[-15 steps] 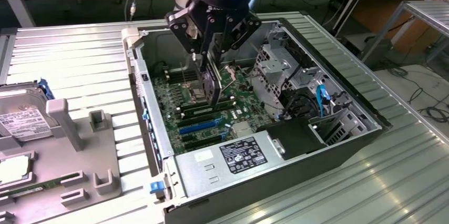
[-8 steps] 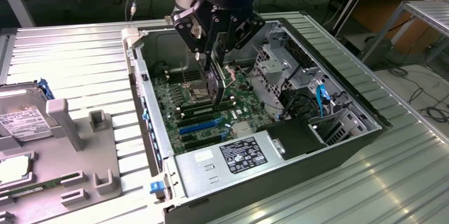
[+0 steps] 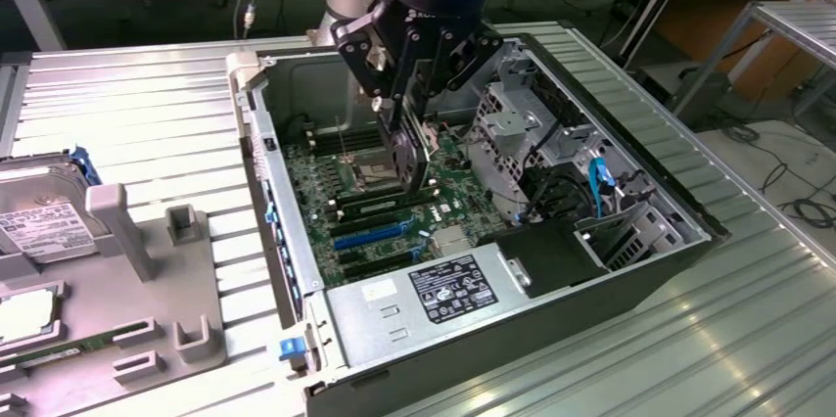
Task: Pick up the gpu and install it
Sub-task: 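Pick up the gpu and move the gpu toward the slot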
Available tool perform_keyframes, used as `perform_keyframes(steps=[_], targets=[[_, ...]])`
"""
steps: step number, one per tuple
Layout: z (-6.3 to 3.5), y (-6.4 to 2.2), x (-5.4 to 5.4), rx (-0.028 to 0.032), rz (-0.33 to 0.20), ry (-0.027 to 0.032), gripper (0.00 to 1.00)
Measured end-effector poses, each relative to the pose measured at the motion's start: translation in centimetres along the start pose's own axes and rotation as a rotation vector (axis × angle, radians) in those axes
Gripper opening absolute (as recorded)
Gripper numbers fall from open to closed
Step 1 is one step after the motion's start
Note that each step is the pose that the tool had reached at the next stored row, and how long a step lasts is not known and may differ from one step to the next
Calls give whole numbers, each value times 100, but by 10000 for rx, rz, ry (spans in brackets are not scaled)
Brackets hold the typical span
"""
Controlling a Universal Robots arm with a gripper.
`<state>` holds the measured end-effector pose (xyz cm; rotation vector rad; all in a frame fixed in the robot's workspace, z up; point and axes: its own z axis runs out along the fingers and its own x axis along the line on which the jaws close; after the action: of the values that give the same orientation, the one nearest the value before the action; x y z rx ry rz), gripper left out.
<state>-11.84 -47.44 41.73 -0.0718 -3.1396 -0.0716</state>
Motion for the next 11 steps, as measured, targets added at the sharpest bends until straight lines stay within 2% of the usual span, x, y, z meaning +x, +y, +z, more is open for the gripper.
perform_keyframes(steps=[11], targets=[[0,6,-130,1,0,1,27]])
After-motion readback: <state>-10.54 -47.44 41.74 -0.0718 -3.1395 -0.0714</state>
